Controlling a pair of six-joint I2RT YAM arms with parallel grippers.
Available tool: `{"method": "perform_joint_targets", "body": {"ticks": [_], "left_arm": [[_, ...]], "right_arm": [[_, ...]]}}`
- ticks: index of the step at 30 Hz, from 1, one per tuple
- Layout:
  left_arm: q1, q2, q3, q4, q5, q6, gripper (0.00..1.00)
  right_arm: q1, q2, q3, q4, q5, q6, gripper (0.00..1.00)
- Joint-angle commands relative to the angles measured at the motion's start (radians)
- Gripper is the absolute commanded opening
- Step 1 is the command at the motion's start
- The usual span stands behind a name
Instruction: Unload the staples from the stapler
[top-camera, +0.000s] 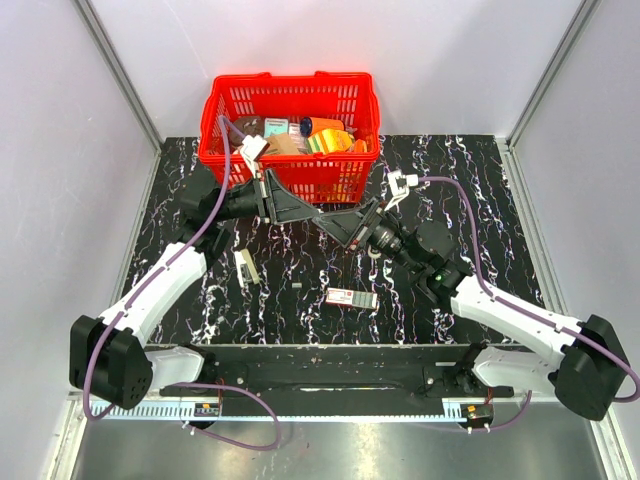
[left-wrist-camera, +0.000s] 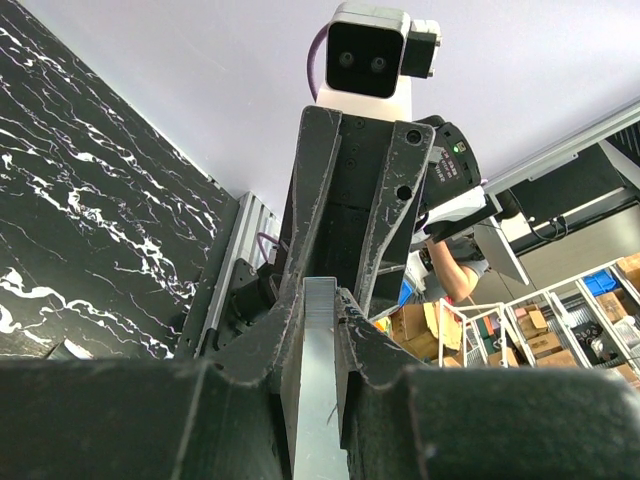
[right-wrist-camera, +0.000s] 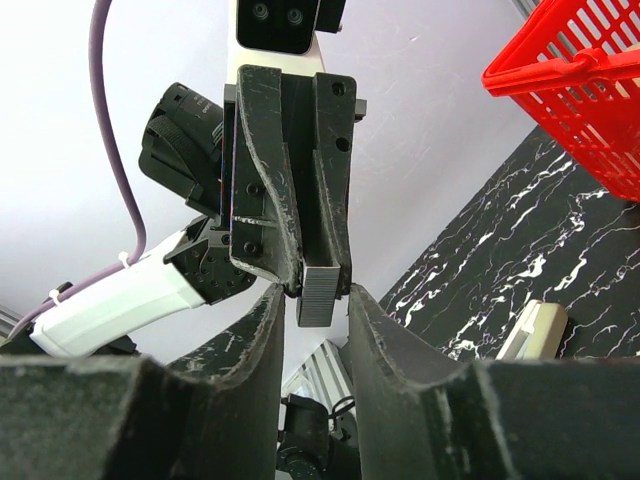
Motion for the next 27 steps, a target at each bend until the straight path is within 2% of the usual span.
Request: {"method": "perform_joint_targets", "body": {"ticks": [1,6,8,15,18,21,27], "left_arm": [[-0.003,-0.034,0.041,0.030,0.020,0.007,0.01],[-0.003,-0.035,0.039,0.010,0.020,0.030,0.02],[-0.001,-0.034,0.042,0.005,0.020,0.033,0.06],[0.012,-0.031,0.052,-0.004,0.018,0.035,0.08],[0.014,-0.032,0.049,0.008,0.018,0.026,0.07],[0.014,-0.032,0.049,0.010,0.018,0.024,0.06],[0.014,-0.035,0.045,0.011,0.020,0.024,0.06]], "right_arm": [[-0.010,0.012,-0.006,0.052,-0.026,0.018,0.32],[-0.013,0.004,-0.009,0.049,-0.026,0.019,0.22],[-0.015,0.000,-0.012,0.044,-0.023,0.021,0.19],[-0.015,-0.003,-0.023,0.041,-0.037,0.034,0.15],[-0.015,-0.003,-0.029,0.052,-0.042,0.038,0.15],[-0.015,-0.003,-0.029,0.052,-0.049,0.041,0.26],[-0.015,-0.006,-0.031,0.052,-0.046,0.041,0.31]]}}
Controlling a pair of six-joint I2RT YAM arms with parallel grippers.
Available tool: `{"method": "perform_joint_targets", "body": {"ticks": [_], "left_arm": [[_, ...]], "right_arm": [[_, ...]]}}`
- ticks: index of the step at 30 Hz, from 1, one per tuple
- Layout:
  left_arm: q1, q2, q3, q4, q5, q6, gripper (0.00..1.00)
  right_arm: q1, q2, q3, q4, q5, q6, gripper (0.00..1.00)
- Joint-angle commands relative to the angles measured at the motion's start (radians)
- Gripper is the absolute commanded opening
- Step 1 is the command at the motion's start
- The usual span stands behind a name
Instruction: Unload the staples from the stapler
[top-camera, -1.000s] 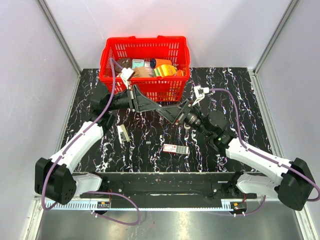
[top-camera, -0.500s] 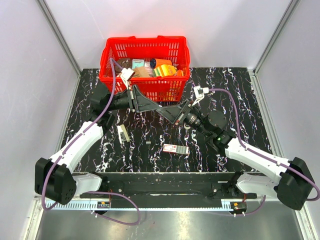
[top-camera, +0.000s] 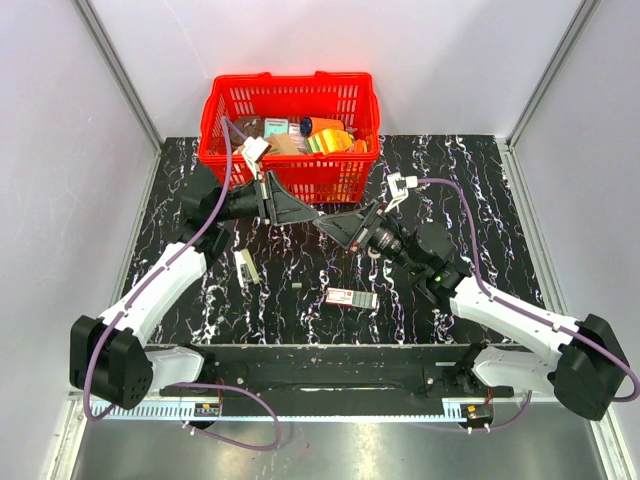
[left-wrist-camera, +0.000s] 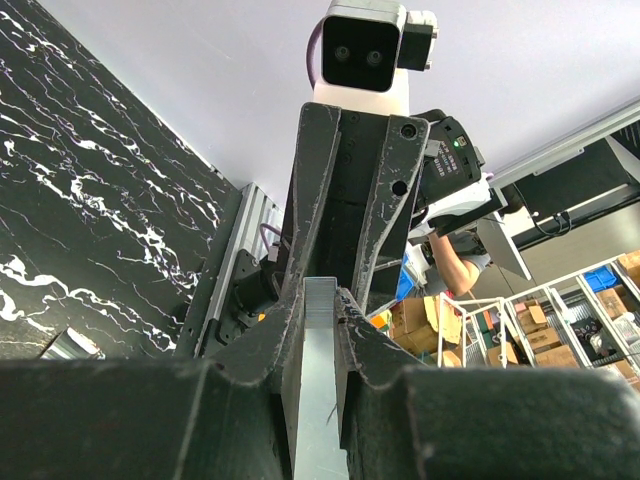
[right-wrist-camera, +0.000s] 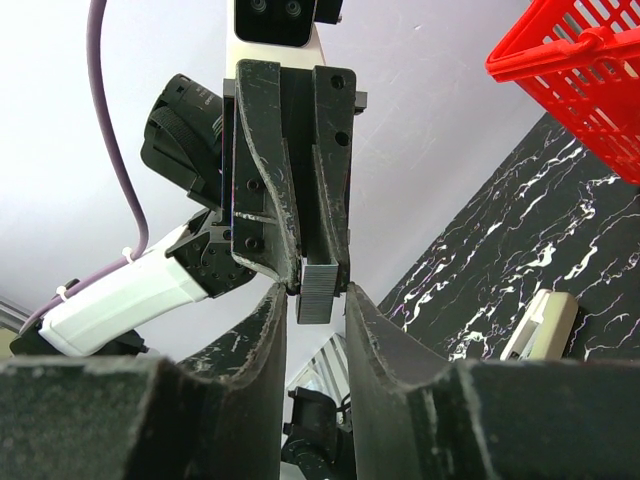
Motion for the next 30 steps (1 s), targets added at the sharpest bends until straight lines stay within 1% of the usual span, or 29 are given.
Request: {"method": "perform_joint_targets", "body": {"ticks": [1,2,6,18,30], "left_arm": [[0.005,-0.035,0.045,0.050,0.007,-0.001,0.06],[0.005,-0.035,0.045,0.052,0.007,-0.003,0.06],[0.006,-0.035,0.042,0.052,0.006,-0.003,0.06],[0.011,-0.043,0.045,0.056,0.007,-0.009,0.06],[0.011,-0.044,0.041,0.055,0.007,-0.008,0.06]], "right_arm": [[-0.006,-0.009,-0.006,0.024,-0.026,0.005,0.33],[-0.006,-0.007,-0.009,0.029,-0.029,0.005,0.35],[-0.006,-0.007,-0.014,0.033,-0.024,0.010,0.36],[-0.006,0.000,-0.038,0.050,-0.023,0.025,0.36],[-0.007,0.000,-0.027,0.052,-0.017,0.017,0.36]]}}
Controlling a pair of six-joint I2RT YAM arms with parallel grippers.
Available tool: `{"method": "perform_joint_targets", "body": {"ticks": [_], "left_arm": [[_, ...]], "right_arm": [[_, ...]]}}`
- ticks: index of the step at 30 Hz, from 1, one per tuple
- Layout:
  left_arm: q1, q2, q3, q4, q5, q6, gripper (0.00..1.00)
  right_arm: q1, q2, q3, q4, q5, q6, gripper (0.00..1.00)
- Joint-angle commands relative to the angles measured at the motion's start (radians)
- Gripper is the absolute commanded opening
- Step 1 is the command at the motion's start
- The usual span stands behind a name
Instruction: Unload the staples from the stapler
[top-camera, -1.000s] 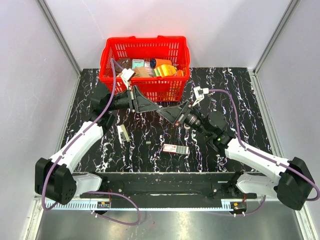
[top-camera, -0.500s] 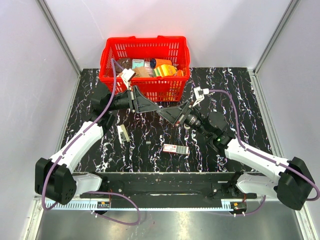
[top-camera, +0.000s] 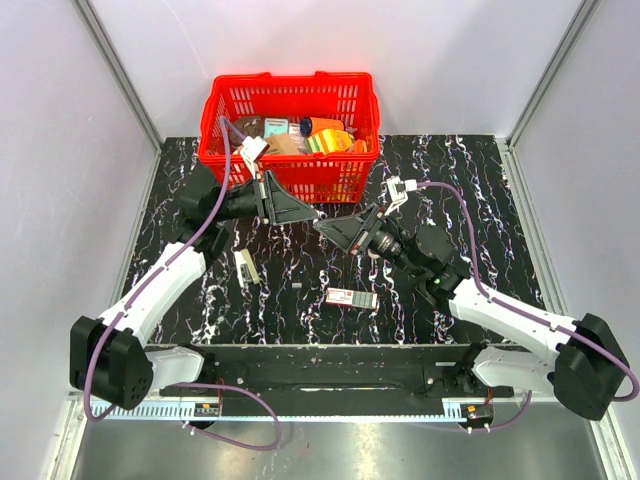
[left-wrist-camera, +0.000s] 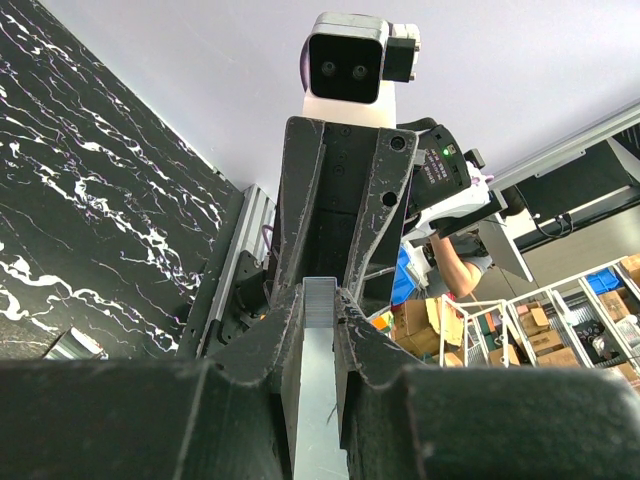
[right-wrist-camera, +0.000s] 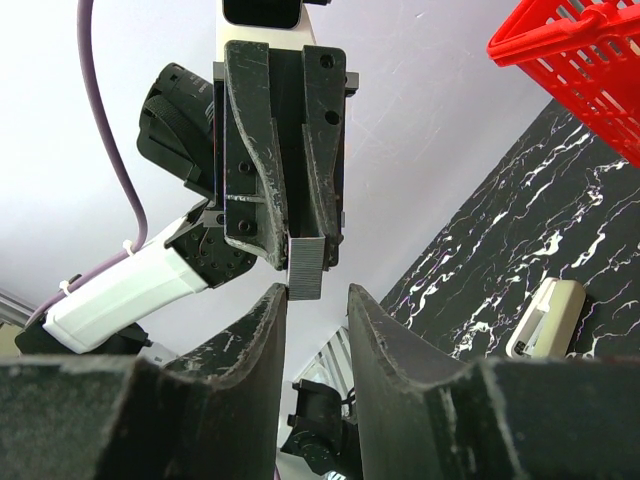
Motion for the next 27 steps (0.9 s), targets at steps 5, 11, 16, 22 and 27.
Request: {"method": "perform_joint_targets", "body": {"ticks": [5,11,16,22,27], "left_arm": [[0.003,-0.047,0.039,0.056,0.006,-0.011,0.06],[0.003,-0.048,0.036,0.056,0.006,-0.011,0.07],[0.003,-0.048,0.032,0.056,0.008,-0.011,0.07],[0.005,-0.045,0.024,0.056,0.008,-0.011,0.07],[0.002,-0.042,0.024,0.049,0.011,-0.006,0.14]], "right_arm": [[-0.010,0.013,0.020,0.038,-0.011,-0.009,0.36],[-0.013,0.033,0.032,0.063,-0.022,-0.002,0.32],[-0.014,0.041,0.037,0.079,-0.034,0.002,0.28],[-0.016,0.035,0.037,0.084,-0.035,-0.004,0.17],[-0.016,0.026,0.032,0.069,-0.037,-0.018,0.09]]}}
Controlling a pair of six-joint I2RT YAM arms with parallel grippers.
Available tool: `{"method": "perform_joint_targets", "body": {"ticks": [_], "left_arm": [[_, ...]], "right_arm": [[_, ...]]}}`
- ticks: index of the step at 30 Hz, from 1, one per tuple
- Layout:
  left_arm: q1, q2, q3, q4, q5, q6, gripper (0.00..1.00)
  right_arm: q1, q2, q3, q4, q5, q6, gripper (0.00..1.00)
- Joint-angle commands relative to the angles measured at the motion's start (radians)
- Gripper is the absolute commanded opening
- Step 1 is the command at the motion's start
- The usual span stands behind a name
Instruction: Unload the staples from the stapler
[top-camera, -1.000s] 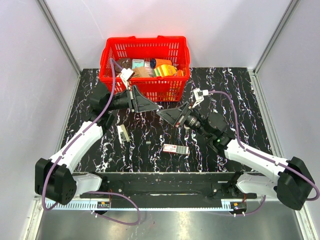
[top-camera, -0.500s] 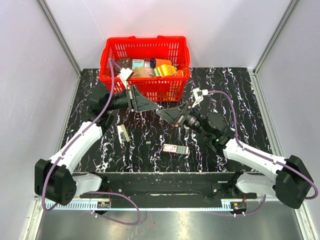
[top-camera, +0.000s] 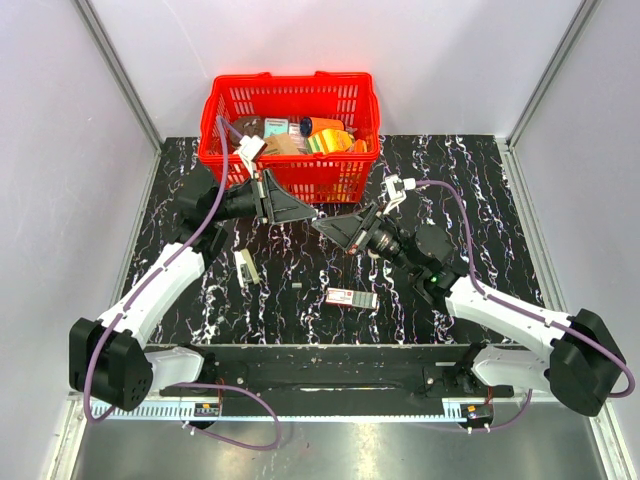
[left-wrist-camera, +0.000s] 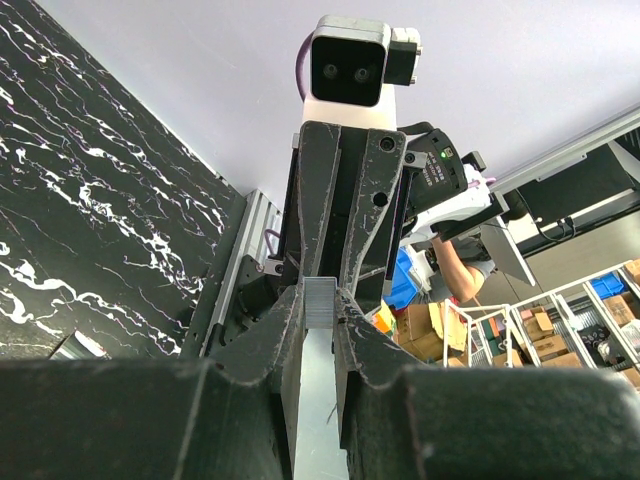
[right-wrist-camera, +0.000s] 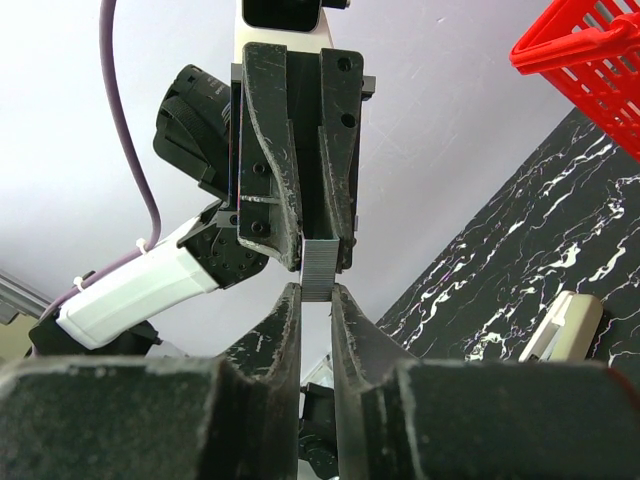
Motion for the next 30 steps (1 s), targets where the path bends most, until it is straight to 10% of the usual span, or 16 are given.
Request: {"method": "perform_joint_targets", "body": {"ticks": [1,9,19,30], "left_arm": [[-0.002,-0.033,0.024,0.047,0.017,-0.004,0.15],[0.002,-0.015,0.081,-0.066,0.016,0.103,0.63],[0.062,0.072,0.300,-0.848,-0.214,0.823,0.70],[0.062,0.143,0.217,-1.131,-0.524,1.313,0.67]], "right_arm": [[-0.012,-0.009,0.028,-0.005,-0.010,-0.029,0.08],[-0.012,-0.051,0.017,-0.109,-0.016,-0.055,0.06],[-0.012,-0.145,0.042,-0.569,0.068,-0.149,0.06],[0.066,-0.039,0.063,-1.126,0.372,-0.031,0.00]]}}
